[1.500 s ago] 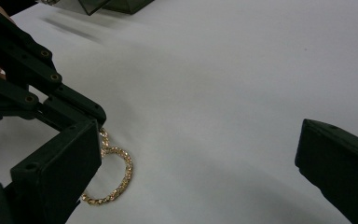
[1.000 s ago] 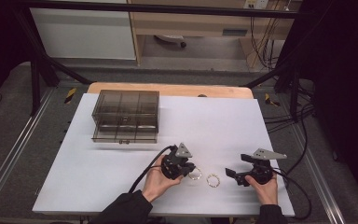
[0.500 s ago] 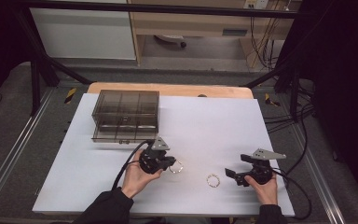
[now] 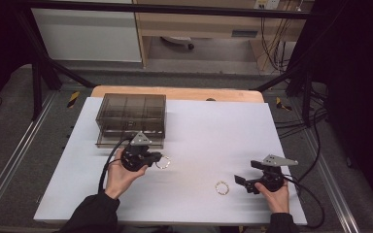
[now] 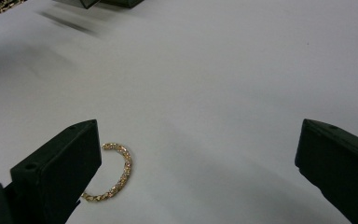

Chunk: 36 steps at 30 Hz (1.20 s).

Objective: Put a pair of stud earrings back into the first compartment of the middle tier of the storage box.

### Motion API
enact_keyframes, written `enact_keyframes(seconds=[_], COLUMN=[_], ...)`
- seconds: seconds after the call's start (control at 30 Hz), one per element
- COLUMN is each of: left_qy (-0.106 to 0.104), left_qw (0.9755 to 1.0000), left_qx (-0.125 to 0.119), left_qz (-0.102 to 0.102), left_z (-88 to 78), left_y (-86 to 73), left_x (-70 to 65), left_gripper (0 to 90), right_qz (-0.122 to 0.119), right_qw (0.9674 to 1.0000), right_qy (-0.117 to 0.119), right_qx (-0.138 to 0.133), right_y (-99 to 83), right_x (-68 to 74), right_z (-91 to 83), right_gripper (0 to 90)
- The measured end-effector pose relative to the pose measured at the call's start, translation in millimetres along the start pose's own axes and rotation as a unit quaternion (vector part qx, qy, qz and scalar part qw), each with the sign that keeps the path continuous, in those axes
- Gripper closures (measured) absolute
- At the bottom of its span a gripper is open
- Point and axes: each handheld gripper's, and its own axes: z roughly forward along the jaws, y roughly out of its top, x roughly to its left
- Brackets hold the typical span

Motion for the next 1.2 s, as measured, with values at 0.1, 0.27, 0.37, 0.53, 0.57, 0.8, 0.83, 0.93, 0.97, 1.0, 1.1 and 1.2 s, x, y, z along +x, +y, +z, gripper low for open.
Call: enact_keyframes(seconds=[0.1,0.27,0.37,0.53,0.57,0.8,0.83,0.93,0.97,1.0,1.1,1.2], left_qy=[0.012,0.033,0.047,0.066,0.069,0.095,0.099,0.113,0.116,0.119,0.128,0.140], left_qw=[0.9999,0.9993,0.9986,0.9973,0.9969,0.9944,0.9940,0.9923,0.9918,0.9912,0.9895,0.9876], left_qx=[-0.001,-0.004,-0.003,-0.005,-0.007,-0.004,-0.002,0.002,0.003,0.002,0.001,0.002], left_qz=[-0.006,-0.018,-0.023,-0.032,-0.036,-0.045,-0.047,-0.050,-0.054,-0.057,-0.066,-0.072], left_z=[-9.3,-23.3,-30.8,-42.3,-44.1,-53.1,-53.4,-53.2,-53.3,-53.3,-52.2,-49.4], left_y=[-1.8,-5.2,-6.8,-7.9,-8.1,-8.6,-8.9,-9.9,-10.3,-10.8,-12.9,-14.6], left_x=[11.0,29.1,39.6,56.6,59.9,79.9,82.9,92.3,95.8,99.0,108.8,116.7], left_gripper=[84.6,84.7,84.6,84.6,84.7,84.6,84.6,84.6,84.6,84.6,84.6,84.6], right_qz=[0.000,-0.001,0.000,0.001,0.001,0.001,0.001,0.000,0.000,0.000,0.000,0.000], right_qw=[1.0000,1.0000,1.0000,1.0000,1.0000,1.0000,1.0000,1.0000,1.0000,1.0000,1.0000,1.0000], right_qy=[0.000,0.000,-0.001,-0.001,-0.001,-0.001,-0.001,-0.001,-0.001,-0.001,-0.001,-0.001], right_qx=[0.000,0.001,0.003,0.003,0.003,0.003,0.003,0.003,0.003,0.003,0.003,0.004], right_y=[0.0,0.0,-0.1,-0.2,-0.2,-0.1,-0.2,0.0,0.0,0.0,0.0,0.0], right_x=[0.1,-0.1,0.1,0.2,0.2,0.2,0.2,0.1,0.1,0.1,0.0,0.0], right_z=[0.0,0.0,0.1,0.2,0.2,0.2,0.2,-0.1,-0.1,0.0,0.1,0.1], right_gripper=[0.8,0.7,0.8,0.8,0.8,0.8,0.7,0.8,0.7,0.7,0.7,0.7])
